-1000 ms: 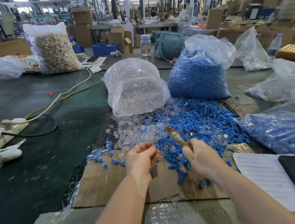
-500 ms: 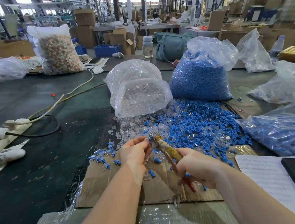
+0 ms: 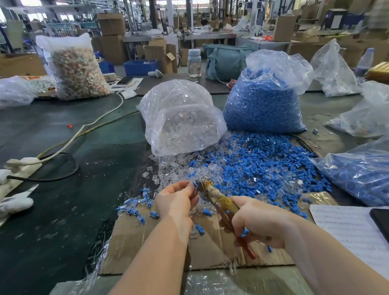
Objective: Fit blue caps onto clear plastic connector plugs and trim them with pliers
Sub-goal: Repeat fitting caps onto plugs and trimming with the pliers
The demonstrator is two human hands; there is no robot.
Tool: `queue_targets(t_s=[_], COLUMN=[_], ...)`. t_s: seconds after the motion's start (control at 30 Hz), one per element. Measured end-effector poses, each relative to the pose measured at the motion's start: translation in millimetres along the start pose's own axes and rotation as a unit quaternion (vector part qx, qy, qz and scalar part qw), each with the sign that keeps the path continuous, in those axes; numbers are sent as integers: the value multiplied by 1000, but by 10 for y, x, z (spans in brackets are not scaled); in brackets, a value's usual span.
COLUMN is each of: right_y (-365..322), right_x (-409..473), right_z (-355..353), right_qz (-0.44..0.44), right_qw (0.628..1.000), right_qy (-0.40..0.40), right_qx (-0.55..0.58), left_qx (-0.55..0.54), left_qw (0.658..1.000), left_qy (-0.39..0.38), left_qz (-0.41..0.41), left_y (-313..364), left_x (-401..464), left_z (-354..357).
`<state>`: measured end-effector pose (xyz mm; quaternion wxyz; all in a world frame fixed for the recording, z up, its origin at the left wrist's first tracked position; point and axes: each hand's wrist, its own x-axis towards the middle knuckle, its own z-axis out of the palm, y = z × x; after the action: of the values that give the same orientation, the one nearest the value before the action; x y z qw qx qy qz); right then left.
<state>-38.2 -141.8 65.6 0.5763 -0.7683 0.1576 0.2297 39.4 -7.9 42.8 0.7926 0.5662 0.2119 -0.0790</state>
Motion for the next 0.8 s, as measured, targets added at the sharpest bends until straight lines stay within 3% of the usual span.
queue_targets(t_s=[0.8], right_y=[45], right_x=[-10], right_z=[34], right_qz=[-20], right_qw=[999], right_qy=[6], right_qx=[-45], left_qx=[-3], left_qw=[1000], left_qy=[5], left_qz=[15], left_y=[-8], left_x=[-7], left_z=[-23])
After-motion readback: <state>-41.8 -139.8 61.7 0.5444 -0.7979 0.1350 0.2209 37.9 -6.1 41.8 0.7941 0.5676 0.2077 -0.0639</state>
